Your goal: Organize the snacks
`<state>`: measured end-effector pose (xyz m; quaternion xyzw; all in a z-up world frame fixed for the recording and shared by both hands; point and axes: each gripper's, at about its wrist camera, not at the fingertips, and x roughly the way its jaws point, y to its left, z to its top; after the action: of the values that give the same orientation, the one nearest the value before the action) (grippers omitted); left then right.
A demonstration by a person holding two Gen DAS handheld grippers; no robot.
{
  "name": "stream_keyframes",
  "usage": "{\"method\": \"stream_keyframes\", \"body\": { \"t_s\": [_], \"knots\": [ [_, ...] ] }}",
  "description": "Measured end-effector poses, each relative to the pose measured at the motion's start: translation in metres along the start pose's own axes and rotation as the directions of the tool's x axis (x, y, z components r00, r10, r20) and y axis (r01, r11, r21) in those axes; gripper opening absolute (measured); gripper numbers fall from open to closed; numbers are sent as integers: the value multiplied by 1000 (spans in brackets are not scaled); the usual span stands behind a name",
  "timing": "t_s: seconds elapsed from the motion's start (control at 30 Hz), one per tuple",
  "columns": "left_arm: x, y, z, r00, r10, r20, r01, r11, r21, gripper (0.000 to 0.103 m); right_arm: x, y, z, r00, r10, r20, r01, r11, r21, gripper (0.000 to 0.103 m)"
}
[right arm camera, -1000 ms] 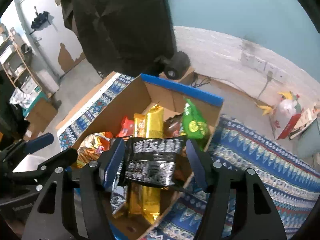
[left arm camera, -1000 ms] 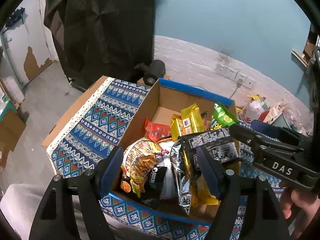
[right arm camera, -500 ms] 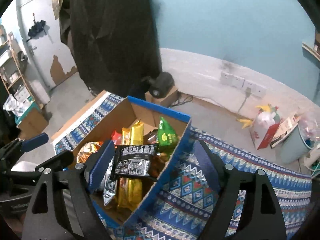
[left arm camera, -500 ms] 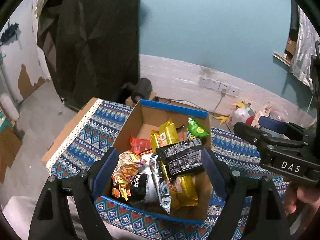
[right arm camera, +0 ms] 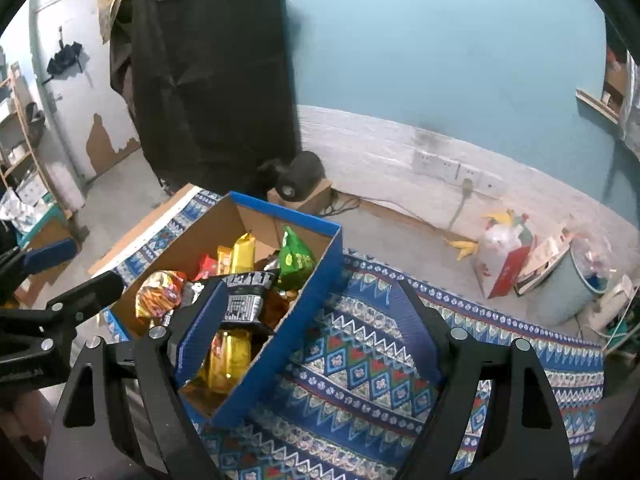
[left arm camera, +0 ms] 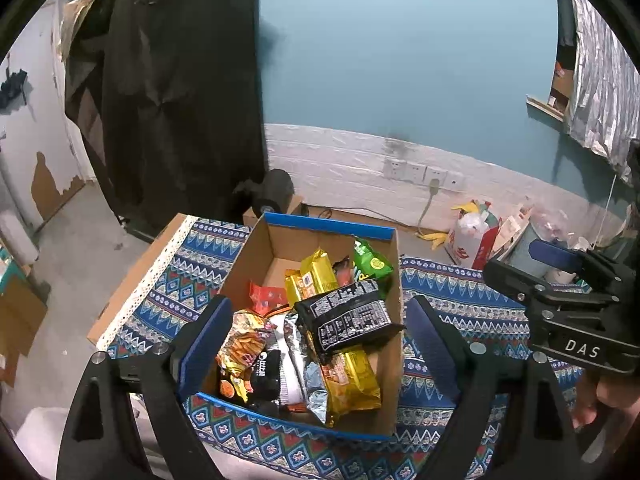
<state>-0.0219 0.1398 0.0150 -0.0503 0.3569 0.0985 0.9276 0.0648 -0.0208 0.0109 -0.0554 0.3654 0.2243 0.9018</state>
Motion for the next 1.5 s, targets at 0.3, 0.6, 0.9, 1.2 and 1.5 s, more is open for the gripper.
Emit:
{"method": "stream_keyframes", "body": {
  "t_s": [0.3, 0.6, 0.9, 1.2, 1.5],
  "knots": [
    [-3, -10, 0, 1000, 14, 12, -14, 999, 36, 93, -8, -9, -8, 1000, -11, 8, 11, 1000, 15, 82],
    [-1, -18, -1, 1000, 14, 0, -14, 998, 62, 93, -8, -12, -11, 1000, -7, -4, 7, 1000, 12, 82],
    [-1, -19, -1, 1000, 13, -1, -13, 998, 57, 93, -9, -14, -11, 1000, -11, -7, 11, 1000, 17, 82],
    [-3, -18, -1, 1000, 6, 3, -6, 999, 54, 93, -8, -14, -12, 1000, -9, -10, 10, 1000, 16, 82],
    [-5, -19, 0, 1000, 4, -6, -3, 999, 50, 93, -8, -14, -12, 1000, -10, -11, 10, 1000, 15, 82]
  ]
}}
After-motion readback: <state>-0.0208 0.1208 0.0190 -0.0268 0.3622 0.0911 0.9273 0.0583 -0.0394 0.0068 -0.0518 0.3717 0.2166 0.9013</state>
